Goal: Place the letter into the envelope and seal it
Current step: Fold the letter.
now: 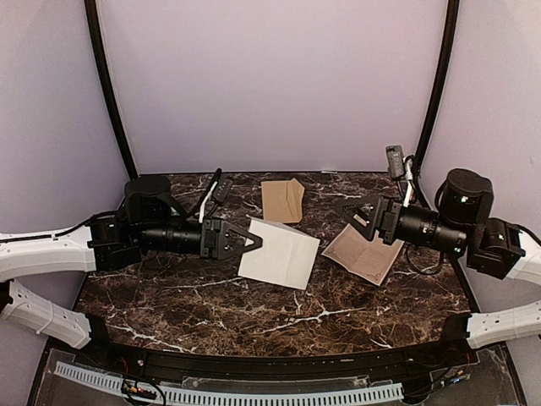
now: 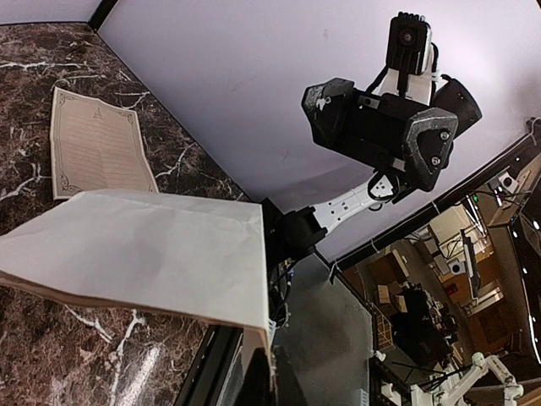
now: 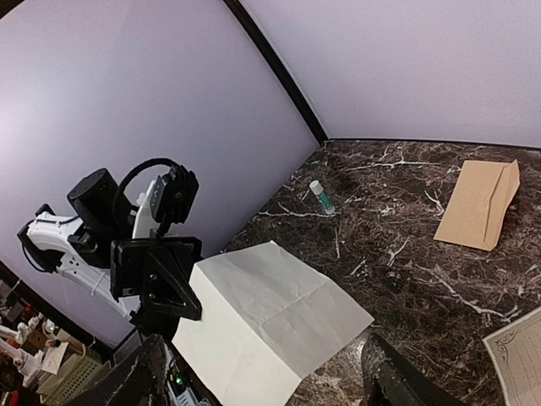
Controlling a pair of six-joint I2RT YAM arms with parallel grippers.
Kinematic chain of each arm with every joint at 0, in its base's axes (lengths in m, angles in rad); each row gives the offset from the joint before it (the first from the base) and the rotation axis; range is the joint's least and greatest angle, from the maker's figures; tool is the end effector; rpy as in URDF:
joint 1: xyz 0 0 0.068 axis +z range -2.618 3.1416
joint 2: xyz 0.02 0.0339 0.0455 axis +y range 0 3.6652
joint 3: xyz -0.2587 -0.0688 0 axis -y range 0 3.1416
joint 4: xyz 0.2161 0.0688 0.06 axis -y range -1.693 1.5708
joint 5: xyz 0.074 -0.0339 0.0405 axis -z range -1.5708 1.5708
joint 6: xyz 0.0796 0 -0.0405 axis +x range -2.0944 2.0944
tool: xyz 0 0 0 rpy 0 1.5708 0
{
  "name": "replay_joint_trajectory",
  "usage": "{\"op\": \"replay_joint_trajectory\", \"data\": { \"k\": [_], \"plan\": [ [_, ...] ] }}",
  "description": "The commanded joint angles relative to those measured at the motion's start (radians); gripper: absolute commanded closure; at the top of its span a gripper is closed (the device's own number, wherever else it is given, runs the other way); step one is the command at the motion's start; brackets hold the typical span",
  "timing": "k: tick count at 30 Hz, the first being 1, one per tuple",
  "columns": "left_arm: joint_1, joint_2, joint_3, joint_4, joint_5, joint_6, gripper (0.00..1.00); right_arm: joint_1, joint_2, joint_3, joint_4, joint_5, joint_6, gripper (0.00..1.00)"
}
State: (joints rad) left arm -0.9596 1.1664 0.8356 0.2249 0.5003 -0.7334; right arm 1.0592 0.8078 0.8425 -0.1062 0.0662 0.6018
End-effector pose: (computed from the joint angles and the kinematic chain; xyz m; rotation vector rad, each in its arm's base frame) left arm 0.1323 -0.2554 0.3227 0.6552 1.8584 -1.6187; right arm 0.1065 0.1789 0.3570 -0.3515 1.7529 1.1882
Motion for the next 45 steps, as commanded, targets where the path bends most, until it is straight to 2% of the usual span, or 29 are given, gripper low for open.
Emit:
{"op": "replay_joint_trajectory", "data": {
  "k": [1,6,16,24,28,35,45],
  "plan": [
    [0.002,0.015,0.050,-0.061,0.086,0.050,1.00,-0.003,0.056,0.056,-0.017,-0.138,-0.092,0.27],
    [0.001,0.028,0.060,-0.099,0.160,0.080,1.00,0.039,0.155,0.042,0.046,-0.289,-0.087,0.33],
    [0.002,0.032,0.082,-0.141,0.258,0.121,1.00,0.126,0.285,0.053,0.126,-0.405,-0.101,0.25],
    [0.001,0.045,0.060,-0.069,0.312,0.081,1.00,0.137,0.301,0.068,0.068,-0.430,-0.126,0.24],
    [0.001,0.041,0.057,-0.064,0.313,0.083,1.00,0.137,0.282,0.067,0.063,-0.435,-0.120,0.33],
    [0.000,0.040,0.054,-0.057,0.312,0.080,1.00,0.137,0.254,0.039,0.095,-0.431,-0.088,0.57],
    [0.001,0.042,0.051,-0.044,0.313,0.080,1.00,0.137,0.293,0.029,0.114,-0.423,-0.060,0.76]
  ]
}}
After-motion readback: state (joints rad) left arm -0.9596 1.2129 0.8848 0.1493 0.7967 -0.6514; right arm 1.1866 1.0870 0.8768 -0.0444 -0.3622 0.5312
